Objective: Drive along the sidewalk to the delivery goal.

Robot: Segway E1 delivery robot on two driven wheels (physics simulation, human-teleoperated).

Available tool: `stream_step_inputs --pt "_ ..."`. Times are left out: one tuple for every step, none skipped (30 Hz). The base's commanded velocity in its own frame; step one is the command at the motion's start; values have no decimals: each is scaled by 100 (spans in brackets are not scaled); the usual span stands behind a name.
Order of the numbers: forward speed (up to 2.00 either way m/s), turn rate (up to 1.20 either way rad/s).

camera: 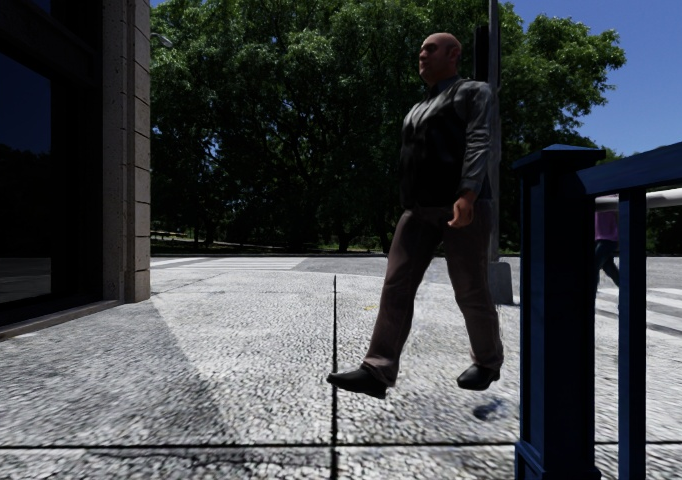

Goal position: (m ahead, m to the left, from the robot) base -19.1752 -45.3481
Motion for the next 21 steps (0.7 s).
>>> stream_step_inputs --pt "0 0" --pt "0 0" --pt "0 0" --pt "0 0" --pt "0 0" --pt "0 0" --pt "0 0" --pt "0 0" --pt "0 0" --pt "0 0" --pt "0 0" --pt "0 0" --pt "0 0" --pt "0 0" --pt "0 0" --pt "0 0" --pt "0 0" --pt "0 0" --pt "0 0" --pt "0 0" --pt "0 0"
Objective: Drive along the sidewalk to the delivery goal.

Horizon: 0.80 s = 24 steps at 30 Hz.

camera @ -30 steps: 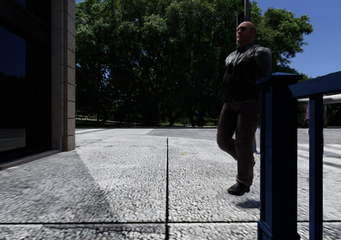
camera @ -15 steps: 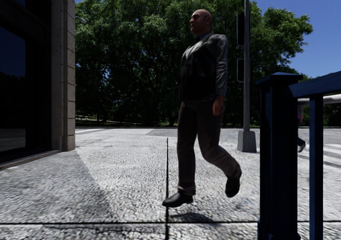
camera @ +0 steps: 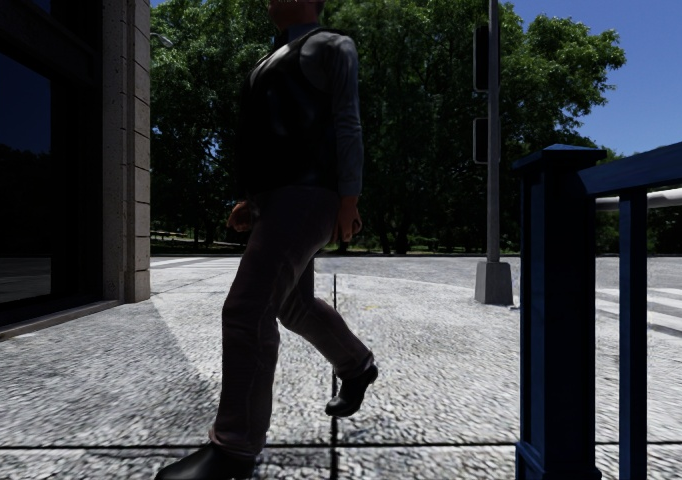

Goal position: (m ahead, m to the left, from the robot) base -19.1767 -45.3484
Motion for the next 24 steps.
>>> stream_step_inputs --pt "0 0" --pt "0 0" --pt "0 0" --pt "0 0" --pt "0 0" --pt "0 0" --pt "0 0" --pt "0 0" --pt "0 0" --pt "0 0" --pt "0 0" --pt "0 0" --pt "0 0" --pt "0 0" --pt "0 0" --pt "0 0" --pt "0 0" --pt "0 0" --pt "0 0" --pt "0 0" --pt "0 0" --pt "0 0" --pt "0 0" --pt "0 0"
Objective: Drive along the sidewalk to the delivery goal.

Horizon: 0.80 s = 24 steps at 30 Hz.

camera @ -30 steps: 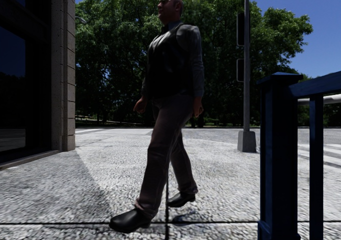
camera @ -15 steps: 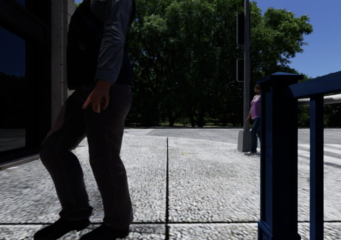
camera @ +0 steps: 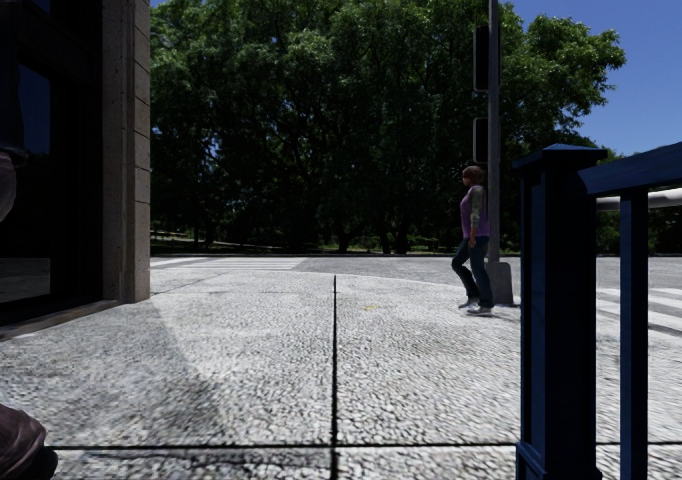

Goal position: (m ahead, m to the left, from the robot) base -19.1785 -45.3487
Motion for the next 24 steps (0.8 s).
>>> stream_step_inputs --pt "0 0" --pt "0 0" --pt "0 0" --pt "0 0" --pt "0 0" --pt "0 0" --pt "0 0" --pt "0 0" --pt "0 0" --pt "0 0" --pt "0 0" --pt "0 0" --pt "0 0" --pt "0 0" --pt "0 0" --pt "0 0" --pt "0 0" --pt "0 0" --pt "0 0" --pt "0 0" --pt "0 0" --pt "0 0" --pt "0 0" --pt "0 0"
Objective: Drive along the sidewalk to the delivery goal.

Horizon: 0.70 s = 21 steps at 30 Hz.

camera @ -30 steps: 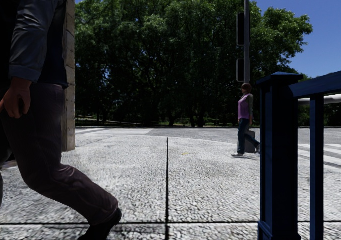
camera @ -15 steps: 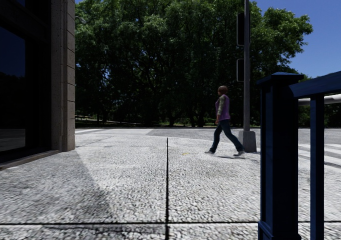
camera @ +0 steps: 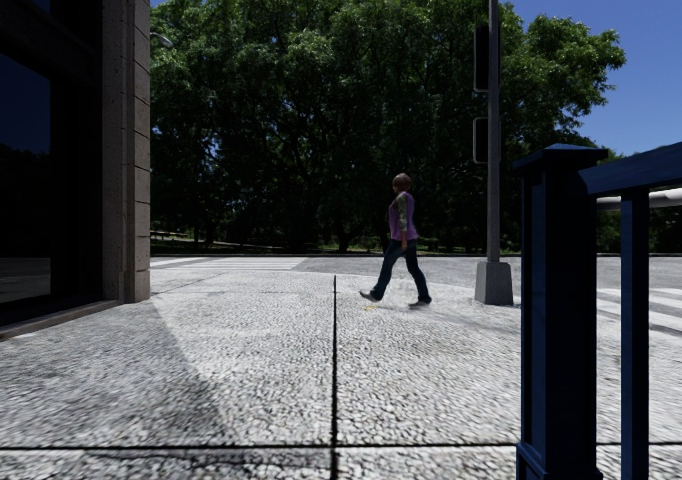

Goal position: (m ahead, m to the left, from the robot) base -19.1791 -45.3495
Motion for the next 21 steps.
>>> stream_step_inputs --pt "0 0" --pt "0 0" --pt "0 0" --pt "0 0" --pt "0 0" --pt "0 0" --pt "0 0" --pt "0 0" --pt "0 0" --pt "0 0" --pt "12 0" --pt "18 0" --pt "23 0" --pt "23 0" --pt "25 0" --pt "27 0" --pt "31 0" --pt "33 0" --pt "33 0" --pt "33 0" --pt "33 0"
